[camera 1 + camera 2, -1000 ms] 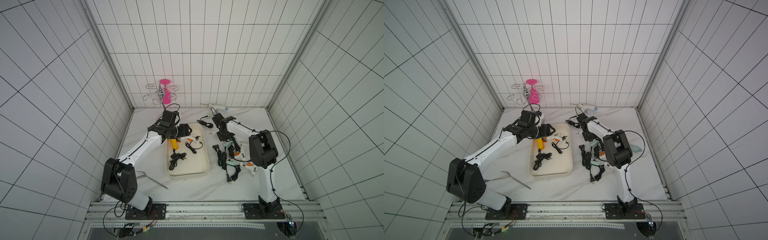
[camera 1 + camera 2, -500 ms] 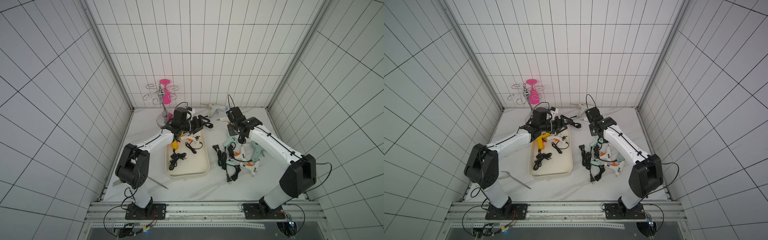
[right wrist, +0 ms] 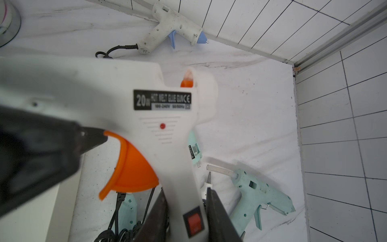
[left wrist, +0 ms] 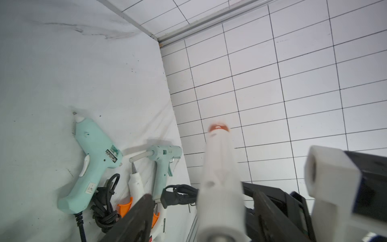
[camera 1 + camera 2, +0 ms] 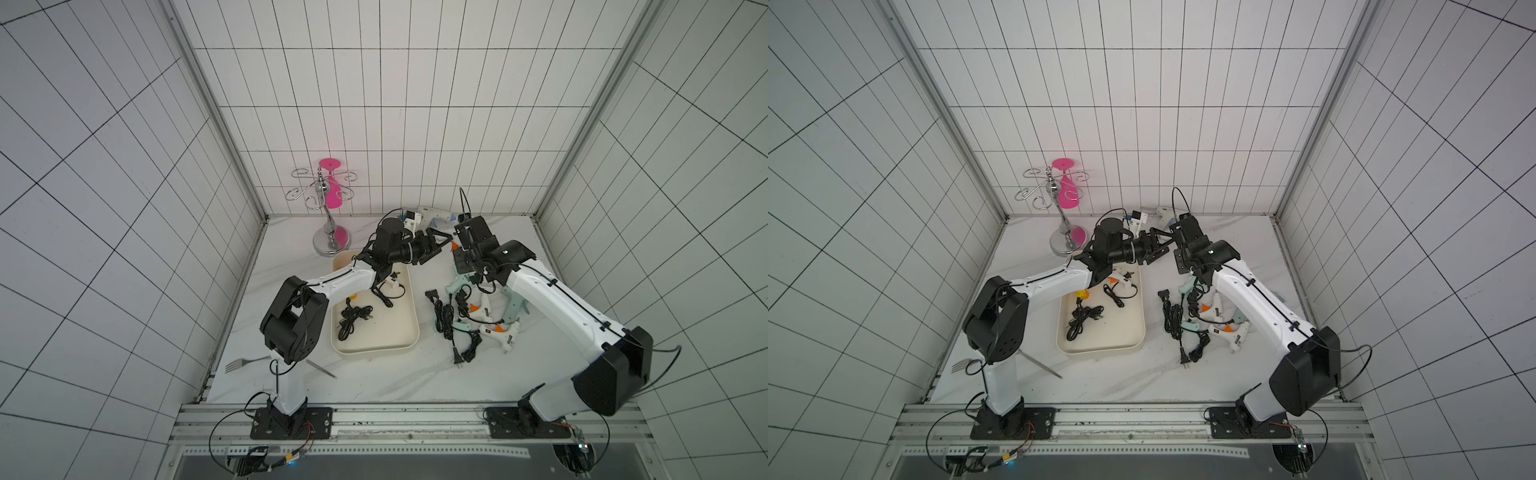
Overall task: Put the hot melt glue gun into the storage box
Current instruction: Pick up the hot melt adhesive gun from the center of the board.
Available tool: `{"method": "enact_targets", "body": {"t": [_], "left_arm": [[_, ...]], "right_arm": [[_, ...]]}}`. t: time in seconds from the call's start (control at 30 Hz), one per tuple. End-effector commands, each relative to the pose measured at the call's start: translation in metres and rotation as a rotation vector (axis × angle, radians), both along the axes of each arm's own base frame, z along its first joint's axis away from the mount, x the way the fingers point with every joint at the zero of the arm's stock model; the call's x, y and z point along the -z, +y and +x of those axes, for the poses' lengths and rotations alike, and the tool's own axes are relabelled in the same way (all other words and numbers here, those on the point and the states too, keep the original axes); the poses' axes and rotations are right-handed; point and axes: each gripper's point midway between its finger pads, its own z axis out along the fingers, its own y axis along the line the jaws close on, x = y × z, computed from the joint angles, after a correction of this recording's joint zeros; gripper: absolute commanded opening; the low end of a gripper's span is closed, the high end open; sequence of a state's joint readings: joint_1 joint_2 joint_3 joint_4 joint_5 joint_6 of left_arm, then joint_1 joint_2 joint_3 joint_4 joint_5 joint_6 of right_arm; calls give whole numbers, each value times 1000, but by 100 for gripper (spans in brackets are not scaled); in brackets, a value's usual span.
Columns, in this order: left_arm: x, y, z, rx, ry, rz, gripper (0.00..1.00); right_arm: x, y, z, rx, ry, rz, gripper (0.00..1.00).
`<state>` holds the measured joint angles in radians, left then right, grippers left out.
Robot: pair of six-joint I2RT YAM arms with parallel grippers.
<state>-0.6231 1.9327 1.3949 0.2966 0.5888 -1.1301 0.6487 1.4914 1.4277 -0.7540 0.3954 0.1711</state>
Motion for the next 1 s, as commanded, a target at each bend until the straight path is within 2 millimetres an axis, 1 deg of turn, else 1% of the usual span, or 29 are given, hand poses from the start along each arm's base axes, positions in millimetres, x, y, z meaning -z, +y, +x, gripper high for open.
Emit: {"method": "enact_targets", "body": {"t": [0.0, 0.07, 0.17, 0.3, 0.43, 0.47, 0.5, 0.53, 0.57, 0.6, 0.63, 0.7, 0.8, 0.83, 0.87, 0.9, 0.97], "left_arm": [[-11, 6, 12, -64, -62, -24, 75], [-16, 10, 15, -93, -89, -30, 74], [-25, 11, 16, -93, -124, -49, 69], [-24, 6, 14, -57, -114, -85, 42], [-25, -3, 7, 35, -89, -159, 23], [-23, -3, 6, 45, -79, -159, 18], [-23, -3, 3, 60, -83, -159, 15], [-24, -1, 0, 68, -86, -154, 13], [-24, 2, -1, 71, -90, -143, 10], [-27, 7, -3, 75, -99, -131, 9], [-29, 13, -4, 75, -110, -104, 9], [-29, 29, -7, 78, -135, -26, 6], [-28, 62, -12, 68, -139, 98, 3], [-34, 75, -13, 69, -140, 106, 3], [-41, 84, -17, 82, -141, 96, 3], [-48, 96, -19, 83, -137, 87, 2], [-61, 116, -27, 75, -148, 96, 2]], "right_arm": [[-8, 5, -9, -13, -7, 34, 11], [-6, 8, -11, -22, 3, 29, 11], [-1, 13, -15, -32, 23, 28, 11], [7, 22, -18, -43, 49, 39, 11], [5, 28, -19, -53, 56, 57, 12], [4, 28, -19, -53, 53, 62, 14], [4, 29, -19, -56, 55, 68, 18], [2, 30, -20, -65, 55, 75, 26], [0, 30, -21, -71, 54, 80, 36], [-2, 29, -23, -69, 48, 82, 53], [-6, 26, -23, -65, 36, 85, 65], [-16, 20, -26, -61, 9, 99, 79], [-36, 13, -31, -71, -46, 147, 91], [-42, 10, -32, -70, -68, 165, 94], [-45, 5, -34, -68, -75, 173, 96], [-52, 5, -32, -71, -100, 203, 97], [-54, -3, -31, -58, -108, 212, 97]]}}
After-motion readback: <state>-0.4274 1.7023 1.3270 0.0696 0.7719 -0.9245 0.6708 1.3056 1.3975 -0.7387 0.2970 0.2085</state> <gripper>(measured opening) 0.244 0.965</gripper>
